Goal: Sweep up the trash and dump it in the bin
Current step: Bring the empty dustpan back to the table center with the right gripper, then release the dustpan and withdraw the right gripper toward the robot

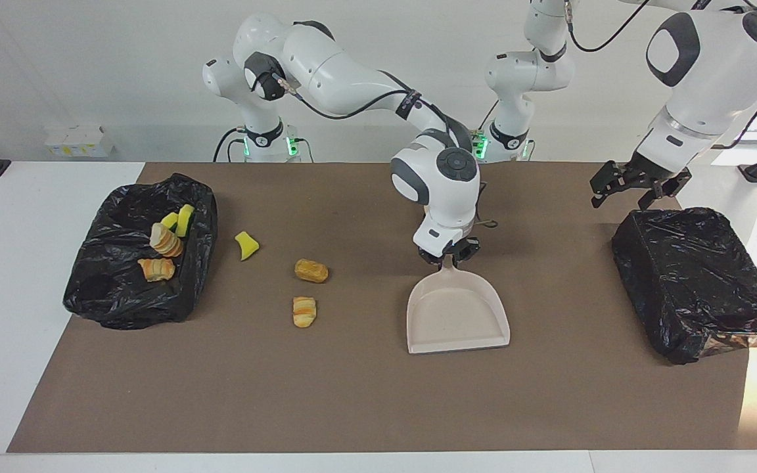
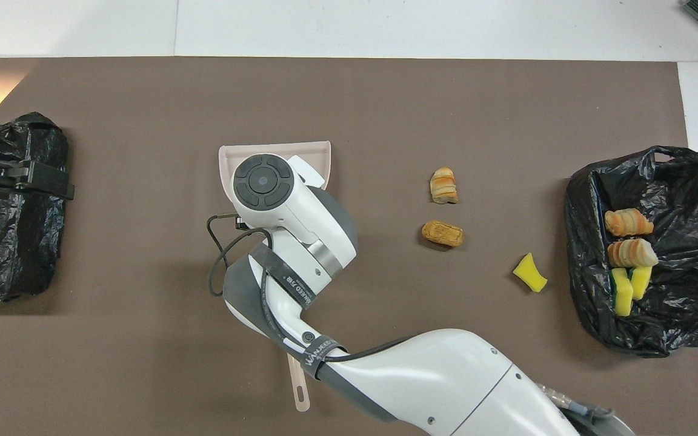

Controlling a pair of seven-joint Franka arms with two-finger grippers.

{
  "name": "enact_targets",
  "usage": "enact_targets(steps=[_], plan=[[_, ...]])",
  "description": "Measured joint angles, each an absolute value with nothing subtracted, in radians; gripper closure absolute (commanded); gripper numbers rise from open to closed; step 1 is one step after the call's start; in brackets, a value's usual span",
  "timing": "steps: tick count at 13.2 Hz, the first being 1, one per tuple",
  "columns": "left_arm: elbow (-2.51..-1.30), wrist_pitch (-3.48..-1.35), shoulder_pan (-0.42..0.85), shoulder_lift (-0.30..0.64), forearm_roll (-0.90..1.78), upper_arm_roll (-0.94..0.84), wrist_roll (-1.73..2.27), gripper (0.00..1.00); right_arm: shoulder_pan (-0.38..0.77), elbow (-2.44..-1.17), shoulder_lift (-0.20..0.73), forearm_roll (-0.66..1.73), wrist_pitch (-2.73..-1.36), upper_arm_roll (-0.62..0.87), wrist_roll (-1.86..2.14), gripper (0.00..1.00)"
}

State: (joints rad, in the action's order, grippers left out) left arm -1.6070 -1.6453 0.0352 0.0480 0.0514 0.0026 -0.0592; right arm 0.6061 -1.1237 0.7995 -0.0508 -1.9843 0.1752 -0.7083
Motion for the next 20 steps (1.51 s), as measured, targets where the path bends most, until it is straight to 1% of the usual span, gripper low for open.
enact_targets(steps=[1, 3, 5, 6, 7, 11, 13, 14, 15, 16, 18, 20], plan=[[-1.607, -1.645, 0.035, 0.048, 0.051, 0.003, -0.059, 0.00, 0.607, -1.124, 0.800, -0.051, -1.988, 0.176, -0.709, 0.83], [-1.607, -1.645, 0.035, 0.048, 0.051, 0.002, -0.059, 0.00, 0.610, -1.122, 0.799, -0.051, -1.988, 0.180, -0.720, 0.80], [-1.607, -1.645, 0.035, 0.048, 0.051, 0.002, -0.059, 0.00, 0.611, -1.118, 0.791, -0.051, -1.989, 0.189, -0.769, 0.68], [-1.607, -1.645, 0.035, 0.048, 0.051, 0.002, -0.059, 0.00, 0.614, -1.116, 0.787, -0.051, -1.989, 0.191, -0.795, 0.64], [-1.607, -1.645, 0.035, 0.048, 0.051, 0.002, -0.059, 0.00, 0.615, -1.115, 0.784, -0.050, -1.989, 0.191, -0.810, 0.61], [-1.607, -1.646, 0.035, 0.048, 0.051, 0.002, -0.059, 0.00, 0.602, -1.112, 0.781, -0.050, -1.989, 0.189, -0.817, 0.61], [-1.607, -1.647, 0.035, 0.048, 0.051, -0.001, -0.059, 0.00, 0.600, -1.106, 0.777, -0.050, -1.992, 0.189, -0.817, 0.53], [-1.607, -1.647, 0.035, 0.048, 0.051, -0.003, -0.059, 0.00, 0.596, -1.105, 0.766, -0.050, -1.992, 0.189, -0.817, 0.50], [-1.607, -1.647, 0.035, 0.048, 0.051, -0.006, -0.059, 0.00, 0.592, -1.106, 0.751, -0.049, -1.992, 0.189, -0.817, 0.44], [-1.608, -1.649, 0.036, 0.048, 0.051, -0.008, -0.059, 0.00, 0.590, -1.113, 0.730, -0.047, -1.991, 0.189, -0.817, 0.41], [-1.618, -1.668, 0.036, 0.046, 0.051, -0.014, -0.059, 0.00, 0.592, -1.178, 0.658, -0.045, -1.982, 0.191, -0.817, 0.41], [-1.630, -1.679, 0.036, 0.042, 0.051, -0.018, -0.059, 0.00, 0.598, -1.280, 0.576, -0.045, -1.981, 0.196, -0.817, 0.41]])
